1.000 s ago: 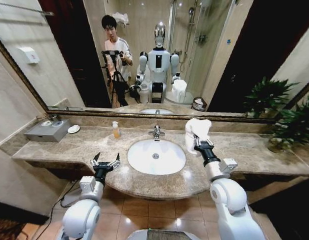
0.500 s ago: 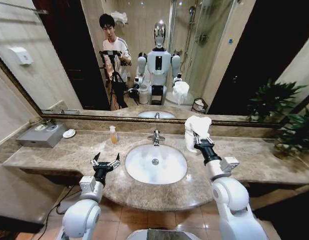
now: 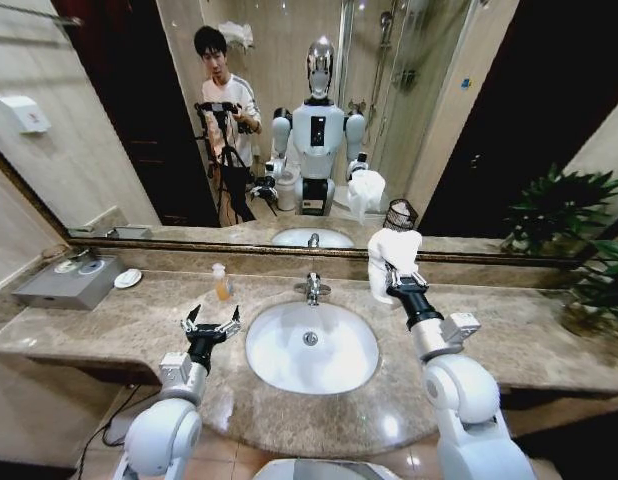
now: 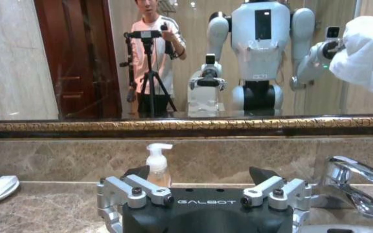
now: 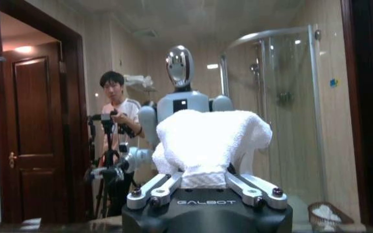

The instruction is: Pick up the towel from the sink counter and wipe the mirror surface.

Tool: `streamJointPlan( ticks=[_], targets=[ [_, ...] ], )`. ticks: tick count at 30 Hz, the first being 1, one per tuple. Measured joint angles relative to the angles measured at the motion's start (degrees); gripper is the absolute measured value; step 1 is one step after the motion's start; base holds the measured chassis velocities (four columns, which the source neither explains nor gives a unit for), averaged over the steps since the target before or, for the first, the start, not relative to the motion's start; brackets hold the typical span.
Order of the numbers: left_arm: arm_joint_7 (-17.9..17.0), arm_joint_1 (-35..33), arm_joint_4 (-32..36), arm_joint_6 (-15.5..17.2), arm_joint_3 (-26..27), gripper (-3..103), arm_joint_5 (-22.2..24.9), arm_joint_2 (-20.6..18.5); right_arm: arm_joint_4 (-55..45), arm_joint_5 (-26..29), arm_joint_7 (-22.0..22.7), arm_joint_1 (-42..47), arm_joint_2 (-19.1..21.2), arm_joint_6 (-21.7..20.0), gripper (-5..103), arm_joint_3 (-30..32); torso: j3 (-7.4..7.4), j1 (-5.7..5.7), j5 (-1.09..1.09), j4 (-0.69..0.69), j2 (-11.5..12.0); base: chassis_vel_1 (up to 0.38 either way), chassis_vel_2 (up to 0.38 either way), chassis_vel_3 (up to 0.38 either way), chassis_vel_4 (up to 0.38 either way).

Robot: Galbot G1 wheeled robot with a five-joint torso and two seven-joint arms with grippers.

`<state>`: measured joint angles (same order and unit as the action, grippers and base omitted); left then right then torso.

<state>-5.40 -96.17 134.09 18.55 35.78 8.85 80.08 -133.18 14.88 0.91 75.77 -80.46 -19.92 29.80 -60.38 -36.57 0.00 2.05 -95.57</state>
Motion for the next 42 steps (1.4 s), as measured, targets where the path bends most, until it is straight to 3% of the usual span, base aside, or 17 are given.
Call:
streamJointPlan(
  ticks=[7,13,18,24,28,34,38,42],
  targets=[
    [0.0,0.0,0.0,0.0,0.0,100,0.0,0.0,1.1,2.3,1.7,-5.2,2.6,-1.1,12,-0.8,0.02,0.09,0.00,0.00,0.0,0.000,0.000,0.000,0.000],
    [0.0,0.0,0.0,0.0,0.0,100,0.0,0.0,5.6,9.0,4.8,-18.2,8.3,-4.1,12,-1.6,0.01,0.04,0.00,0.01,0.0,0.000,0.000,0.000,0.000],
    [0.0,0.0,0.0,0.0,0.0,100,0.0,0.0,10.4,13.6,5.4,-28.1,10.8,-5.3,12,-2.0,0.00,0.02,0.00,0.00,0.0,0.000,0.000,0.000,0.000],
    [0.0,0.0,0.0,0.0,0.0,100,0.0,0.0,14.9,14.2,4.7,-33.1,9.8,-5.7,12,-3.1,0.01,0.03,-0.01,0.00,0.0,0.000,0.000,0.000,0.000],
    [0.0,0.0,0.0,0.0,0.0,100,0.0,0.0,20.5,9.7,2.4,-28.5,6.2,-3.2,12,-5.3,0.01,0.04,0.01,0.00,0.0,0.000,0.000,0.000,0.000],
    [0.0,0.0,0.0,0.0,0.0,100,0.0,0.0,22.6,8.6,1.5,-23.8,3.8,-2.2,12,-6.7,0.01,0.04,0.01,-0.01,0.0,0.000,0.000,0.000,0.000],
    [0.0,0.0,0.0,0.0,0.0,100,0.0,0.0,22.0,9.1,2.2,-25.0,4.1,-2.4,12,-7.0,0.01,0.05,0.02,-0.01,0.0,0.000,0.000,0.000,0.000],
    [0.0,0.0,0.0,0.0,0.0,100,0.0,0.0,20.6,13.9,5.8,-34.0,8.1,-4.1,12,-7.8,0.02,0.05,-0.01,0.01,0.0,0.000,0.000,0.000,0.000]
  ],
)
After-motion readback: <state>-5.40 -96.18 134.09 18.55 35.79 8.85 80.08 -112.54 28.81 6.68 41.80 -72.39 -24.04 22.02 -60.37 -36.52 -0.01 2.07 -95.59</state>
